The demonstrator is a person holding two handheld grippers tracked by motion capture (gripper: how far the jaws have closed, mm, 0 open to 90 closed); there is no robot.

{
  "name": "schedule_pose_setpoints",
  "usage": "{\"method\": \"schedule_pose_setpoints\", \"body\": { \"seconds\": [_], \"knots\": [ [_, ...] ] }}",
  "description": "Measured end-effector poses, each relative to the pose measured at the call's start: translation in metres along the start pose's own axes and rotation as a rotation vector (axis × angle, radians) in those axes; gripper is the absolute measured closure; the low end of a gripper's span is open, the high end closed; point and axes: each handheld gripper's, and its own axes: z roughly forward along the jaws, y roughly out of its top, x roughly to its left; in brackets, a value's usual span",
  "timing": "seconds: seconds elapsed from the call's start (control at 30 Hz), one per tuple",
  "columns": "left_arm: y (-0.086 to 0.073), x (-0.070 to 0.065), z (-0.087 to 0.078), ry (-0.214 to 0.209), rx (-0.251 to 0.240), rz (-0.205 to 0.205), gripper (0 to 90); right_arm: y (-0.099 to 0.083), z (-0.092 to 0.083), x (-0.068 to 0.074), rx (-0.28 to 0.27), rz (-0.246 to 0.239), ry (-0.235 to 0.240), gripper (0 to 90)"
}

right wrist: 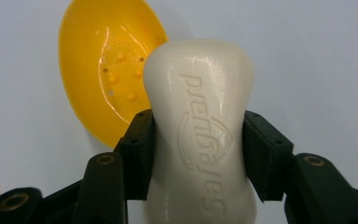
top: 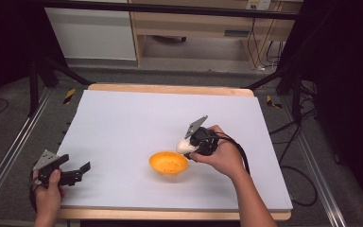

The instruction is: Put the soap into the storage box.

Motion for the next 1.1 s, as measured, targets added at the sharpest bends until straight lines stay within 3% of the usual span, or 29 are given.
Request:
{"method": "schedule_pose_setpoints", "body": {
  "seconds": [1.1],
  "knots": [
    [0.000,0.000,0.000,-0.001,0.000,0.000,0.0,0.030,0.021,0.022,0.012,-0.093,0.085,49.5]
  ]
}}
